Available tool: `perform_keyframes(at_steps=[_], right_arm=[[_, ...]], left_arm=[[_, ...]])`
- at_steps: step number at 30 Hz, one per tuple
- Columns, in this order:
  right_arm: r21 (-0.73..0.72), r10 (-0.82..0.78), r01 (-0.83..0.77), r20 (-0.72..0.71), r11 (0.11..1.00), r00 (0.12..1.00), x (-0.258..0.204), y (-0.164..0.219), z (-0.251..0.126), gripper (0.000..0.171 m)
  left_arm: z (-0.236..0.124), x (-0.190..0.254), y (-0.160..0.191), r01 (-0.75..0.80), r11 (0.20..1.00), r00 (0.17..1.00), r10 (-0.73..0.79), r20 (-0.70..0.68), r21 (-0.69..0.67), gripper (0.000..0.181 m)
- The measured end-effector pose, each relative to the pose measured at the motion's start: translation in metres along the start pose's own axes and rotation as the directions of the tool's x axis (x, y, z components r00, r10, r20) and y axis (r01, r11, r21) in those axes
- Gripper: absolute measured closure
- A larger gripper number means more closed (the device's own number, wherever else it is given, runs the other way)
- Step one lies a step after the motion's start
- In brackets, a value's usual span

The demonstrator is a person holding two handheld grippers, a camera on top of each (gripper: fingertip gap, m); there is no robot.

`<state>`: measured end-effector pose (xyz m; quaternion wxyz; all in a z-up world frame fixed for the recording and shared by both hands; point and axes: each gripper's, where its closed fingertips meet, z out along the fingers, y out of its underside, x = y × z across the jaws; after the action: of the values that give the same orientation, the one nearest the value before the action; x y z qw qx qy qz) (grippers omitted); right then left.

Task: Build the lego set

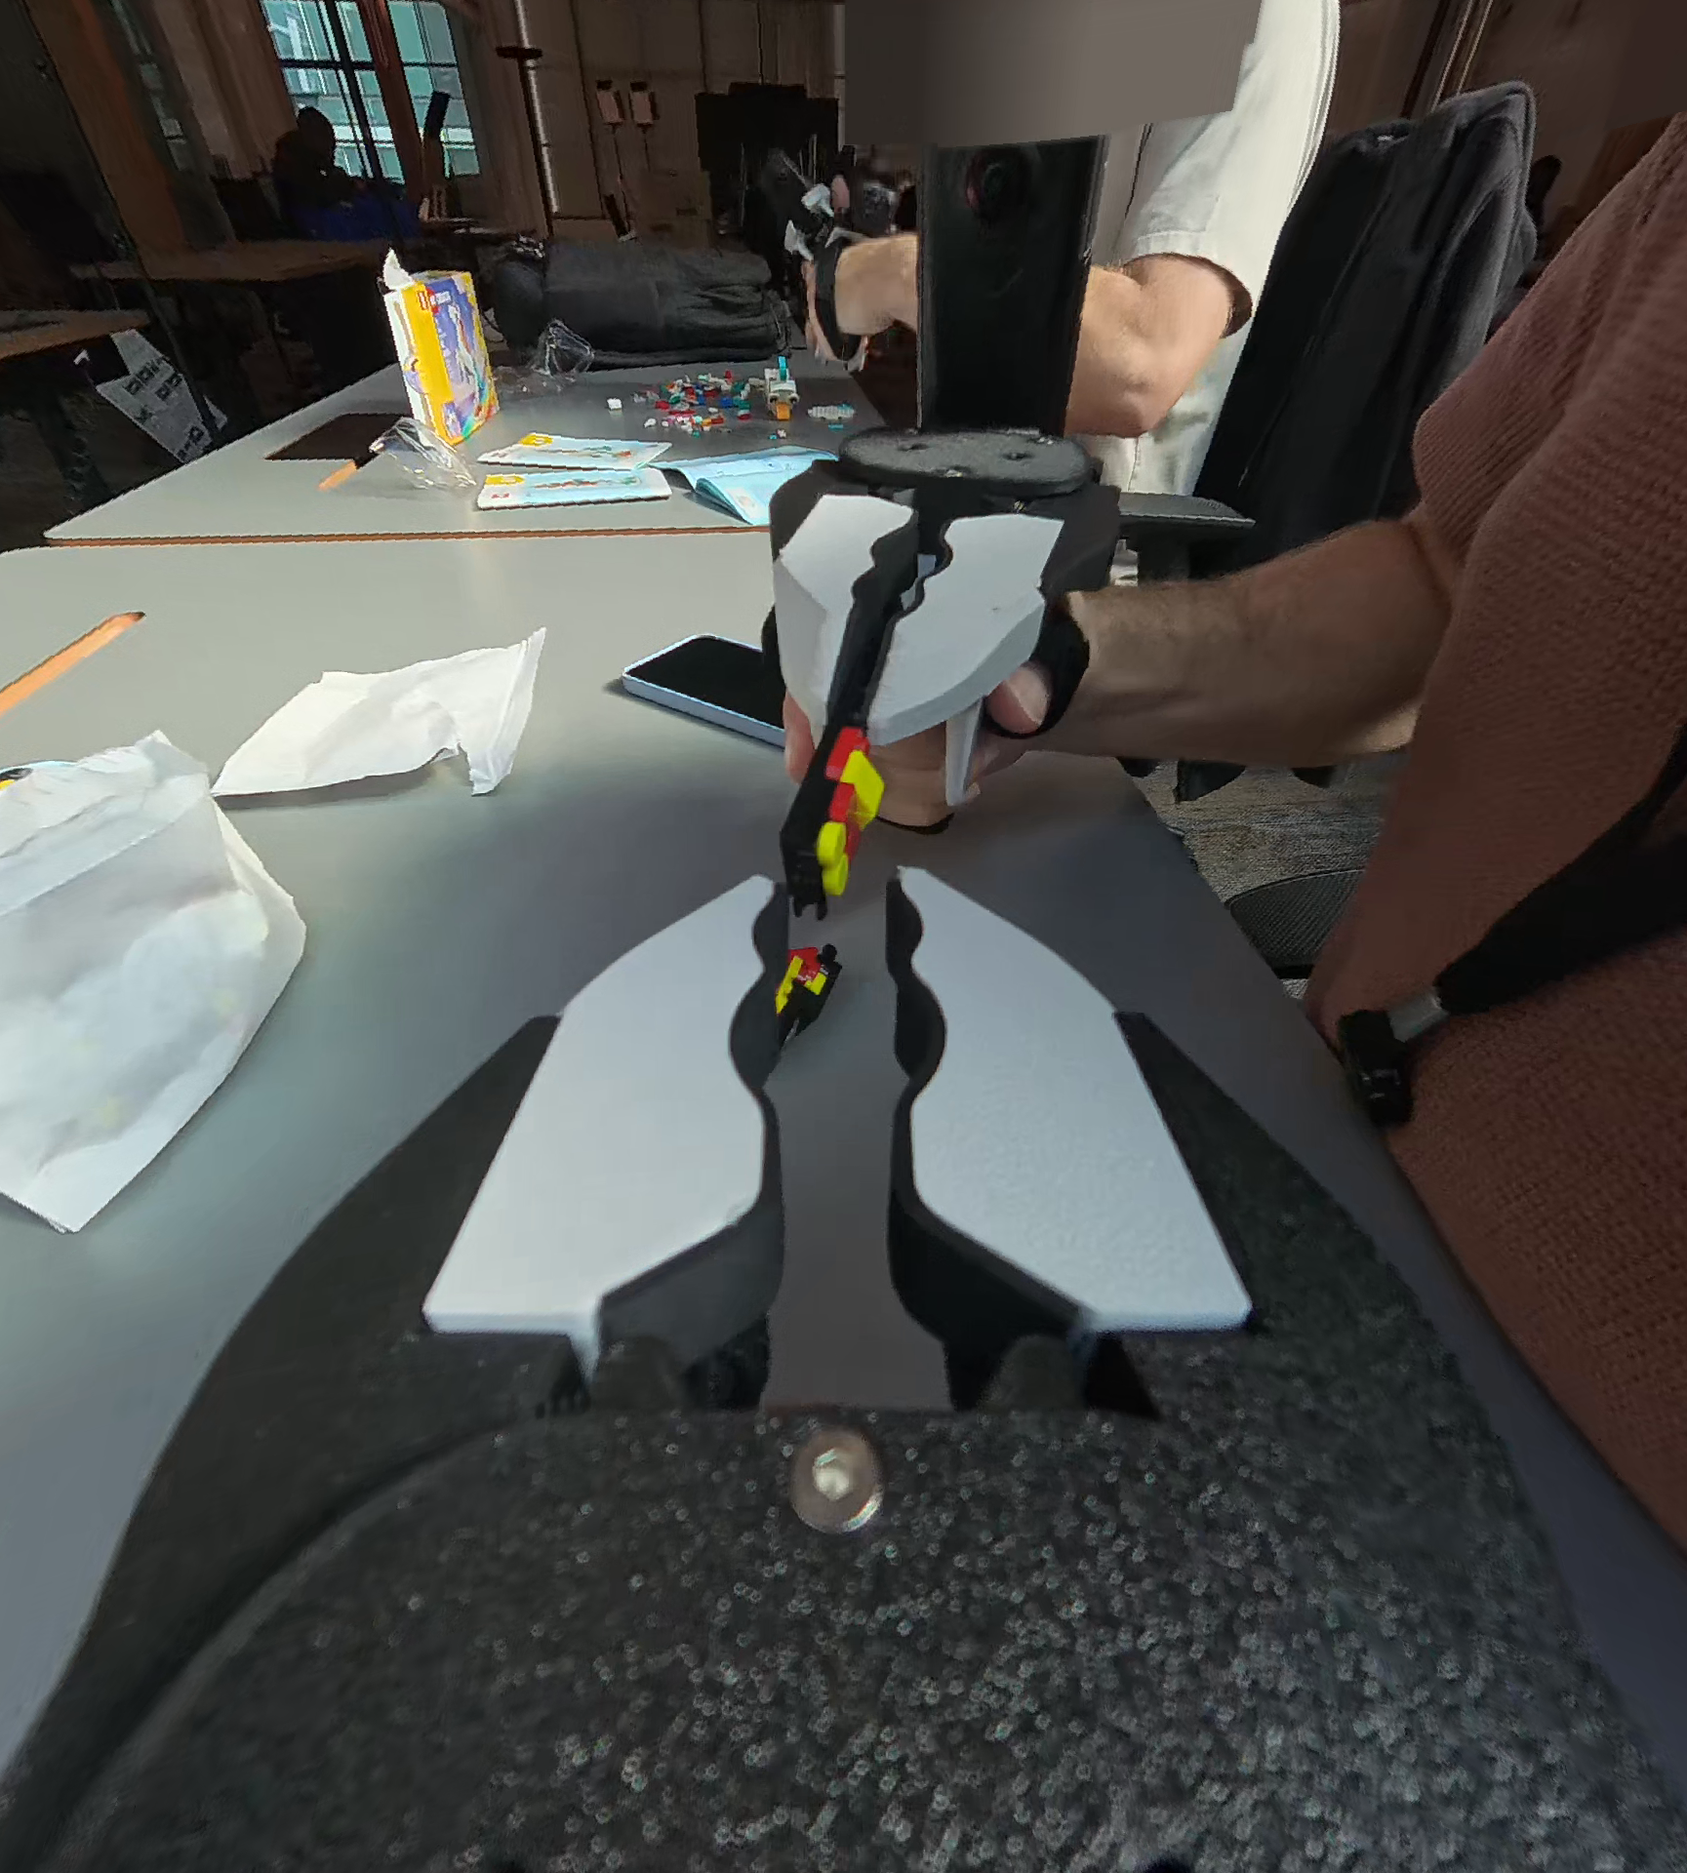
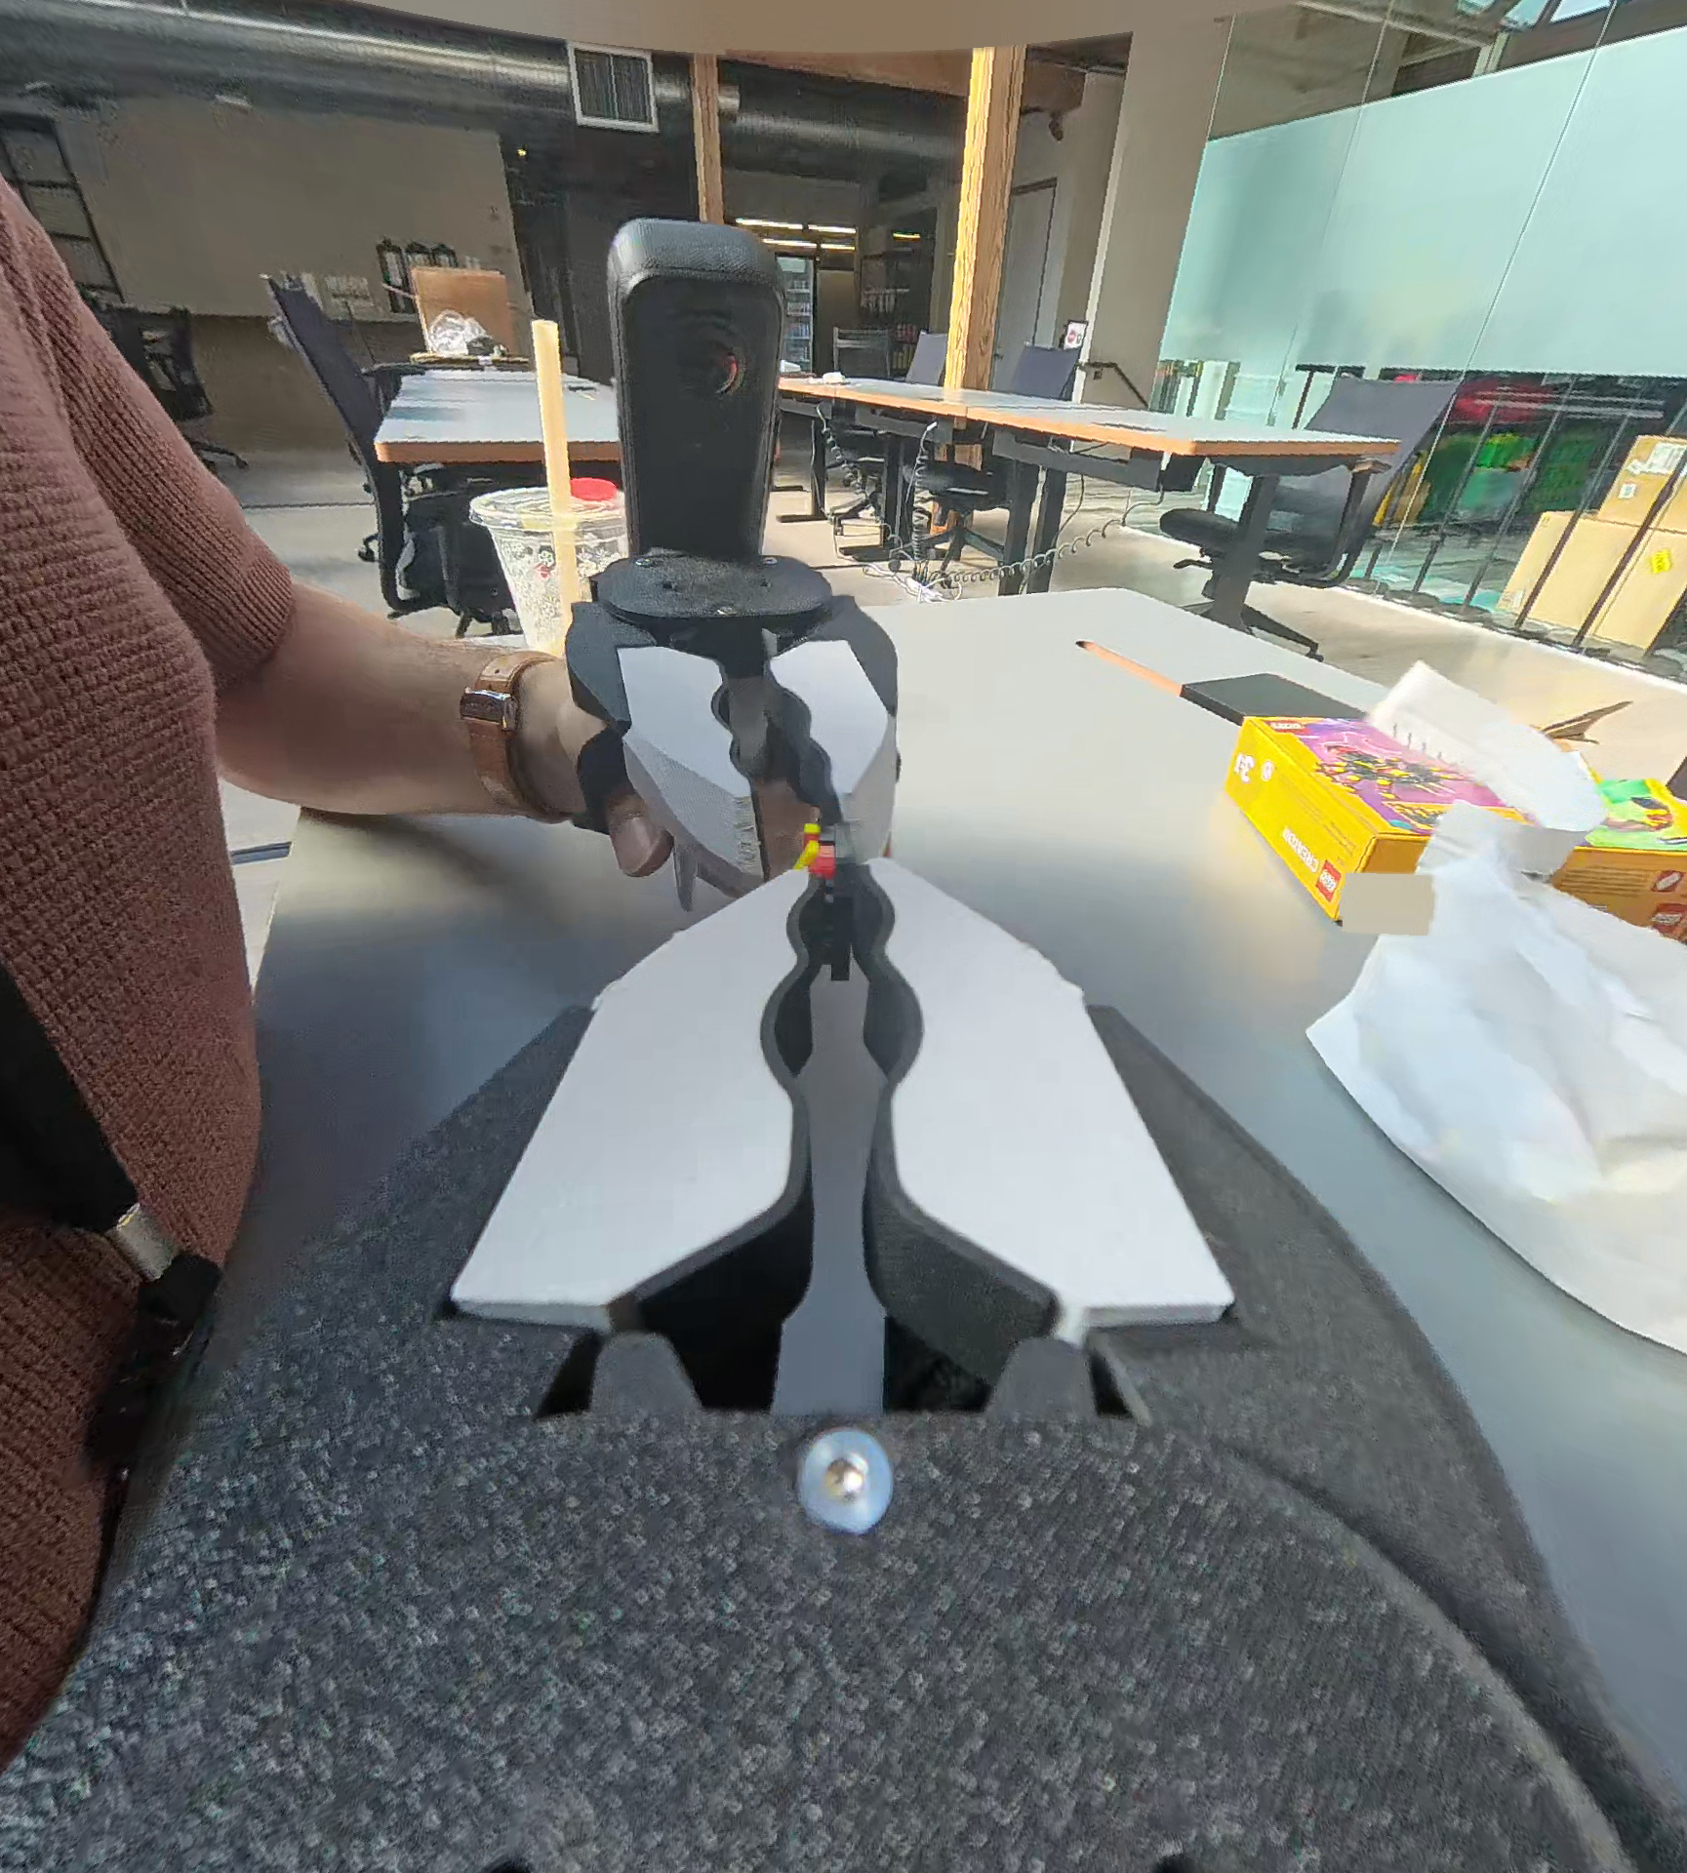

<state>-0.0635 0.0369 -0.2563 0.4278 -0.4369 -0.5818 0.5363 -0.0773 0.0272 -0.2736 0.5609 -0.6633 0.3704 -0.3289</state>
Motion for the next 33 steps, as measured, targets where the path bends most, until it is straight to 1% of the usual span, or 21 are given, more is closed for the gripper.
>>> perform_keyframes(at_steps=[2,5,7,10,14,15,16,19,20,22,24,25,26,27,28,29,31,32,33], right_arm=[[-0.007,-0.004,0.004,0.005,1.0,1.0,-0.002,0.002,0.001,0.166],[-0.008,0.004,-0.004,0.004,1.0,1.0,-0.001,0.004,0.001,0.166],[-0.026,0.0,0.0,-0.005,1.0,1.0,0.0,0.007,0.001,0.166],[-0.05,0.041,-0.042,-0.038,0.998,0.998,0.004,0.011,0.002,0.161],[-0.084,0.129,-0.129,-0.003,0.988,0.992,0.003,0.015,0.004,0.163],[-0.109,0.166,-0.165,0.002,0.98,0.986,0.002,0.019,0.005,0.165],[-0.132,0.199,-0.201,-0.031,0.971,0.979,0.006,0.023,0.005,0.165],[-0.143,0.27,-0.295,-0.171,0.945,0.947,0.014,0.031,0.009,0.165],[-0.129,0.305,-0.335,-0.209,0.933,0.929,0.017,0.032,0.009,0.165],[-0.073,0.388,-0.42,-0.267,0.905,0.882,0.022,0.033,0.01,0.165],[-0.026,0.378,-0.422,-0.397,0.906,0.836,0.042,0.038,0.003,0.166],[0.004,0.437,-0.469,-0.372,0.883,0.819,0.043,0.037,0.004,0.167],[0.003,0.473,-0.502,-0.343,0.865,0.812,0.041,0.038,0.007,0.167],[-0.013,0.431,-0.467,-0.363,0.884,0.826,0.042,0.039,0.008,0.167],[-0.033,0.402,-0.445,-0.373,0.895,0.836,0.043,0.039,0.008,0.166],[-0.064,0.408,-0.46,-0.363,0.886,0.838,0.043,0.041,0.009,0.166],[-0.131,0.393,-0.475,-0.399,0.87,0.829,0.058,0.05,-0.002,0.167],[-0.181,0.419,-0.514,-0.389,0.839,0.821,0.063,0.058,-0.007,0.167],[-0.245,0.455,-0.559,-0.373,0.792,0.808,0.067,0.069,-0.013,0.166]], left_arm=[[0.0,-0.002,-0.001,0.025,1.0,1.0,-0.025,0.007,0.018,0.17],[0.001,-0.002,0.001,0.046,0.999,0.999,-0.046,-0.002,0.024,0.171],[0.002,-0.002,0.004,0.021,1.0,1.0,-0.021,0.014,0.0,0.172],[0.003,-0.004,0.008,-0.011,0.999,0.999,0.012,0.031,-0.046,0.172],[0.004,-0.003,0.015,-0.044,0.994,0.999,0.047,0.02,-0.1,0.172],[0.003,-0.006,0.018,-0.057,0.991,0.997,0.063,0.042,-0.12,0.172],[0.003,-0.01,0.02,-0.063,0.988,0.994,0.074,0.074,-0.143,0.172],[0.004,-0.023,0.029,-0.117,0.965,0.963,0.169,0.211,-0.235,0.172],[0.004,-0.026,0.031,-0.137,0.956,0.945,0.205,0.256,-0.259,0.173],[0.004,-0.03,0.031,-0.125,0.955,0.916,0.216,0.339,-0.27,0.173],[0.005,-0.029,0.027,-0.114,0.964,0.893,0.205,0.4,-0.24,0.176],[0.007,-0.028,0.027,-0.127,0.96,0.878,0.226,0.421,-0.251,0.176],[0.009,-0.027,0.03,-0.138,0.951,0.87,0.25,0.425,-0.276,0.176],[0.011,-0.027,0.032,-0.137,0.947,0.871,0.255,0.421,-0.29,0.176],[0.011,-0.027,0.034,-0.123,0.952,0.879,0.237,0.415,-0.282,0.176],[0.01,-0.029,0.035,-0.097,0.958,0.891,0.205,0.406,-0.27,0.176],[0.003,-0.034,0.036,-0.014,0.975,0.918,0.1,0.384,-0.221,0.176],[0.001,-0.035,0.034,0.076,0.986,0.936,-0.019,0.352,-0.148,0.176],[-0.001,-0.034,0.029,0.208,0.976,0.942,-0.184,0.281,-0.058,0.176]])
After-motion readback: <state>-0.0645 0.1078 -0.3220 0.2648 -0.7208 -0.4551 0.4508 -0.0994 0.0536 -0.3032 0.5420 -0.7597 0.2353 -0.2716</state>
